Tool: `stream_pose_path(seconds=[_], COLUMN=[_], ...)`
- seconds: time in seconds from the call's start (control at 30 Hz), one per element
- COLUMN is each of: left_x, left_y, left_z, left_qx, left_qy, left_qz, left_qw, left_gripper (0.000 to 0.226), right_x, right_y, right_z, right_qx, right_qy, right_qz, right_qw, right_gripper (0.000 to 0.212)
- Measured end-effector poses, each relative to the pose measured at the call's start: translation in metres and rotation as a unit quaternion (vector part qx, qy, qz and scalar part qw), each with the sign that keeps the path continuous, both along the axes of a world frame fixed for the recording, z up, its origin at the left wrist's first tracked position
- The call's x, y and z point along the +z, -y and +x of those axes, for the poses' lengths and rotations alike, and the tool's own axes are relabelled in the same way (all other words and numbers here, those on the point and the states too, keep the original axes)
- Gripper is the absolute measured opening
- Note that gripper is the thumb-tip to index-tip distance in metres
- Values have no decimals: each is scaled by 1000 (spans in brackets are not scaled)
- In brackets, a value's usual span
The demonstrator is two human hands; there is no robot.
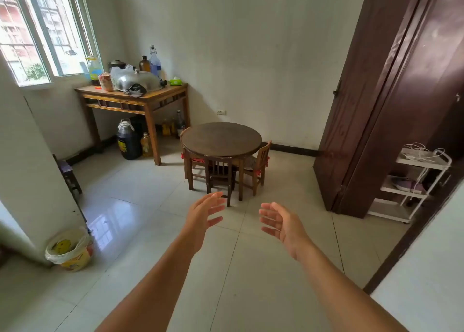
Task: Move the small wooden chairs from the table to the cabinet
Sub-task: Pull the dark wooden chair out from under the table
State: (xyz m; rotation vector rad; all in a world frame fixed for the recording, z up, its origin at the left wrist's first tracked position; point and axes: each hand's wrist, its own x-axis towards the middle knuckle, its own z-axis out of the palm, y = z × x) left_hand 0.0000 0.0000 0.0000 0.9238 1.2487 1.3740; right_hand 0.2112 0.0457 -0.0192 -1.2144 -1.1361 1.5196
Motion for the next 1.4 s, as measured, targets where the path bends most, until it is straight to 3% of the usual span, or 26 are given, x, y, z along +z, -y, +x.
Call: stream_pose_path(seconds=[0.57,1.4], left_x=[-39,-80], left_y=[-140,-566], left_z=[10,-156], left_qx=[19,38], left_qy=[19,26], left_qz=[-14,-107], left_qw=[1000,993], left_gripper=[29,37], right_x=[-31,-74], right_y=[-151,-566], right_z=[5,-165], right_qx=[31,12], right_qy=[3,10], right_qz=[-55,-87], right_qw=[998,996], right_gripper=[27,27])
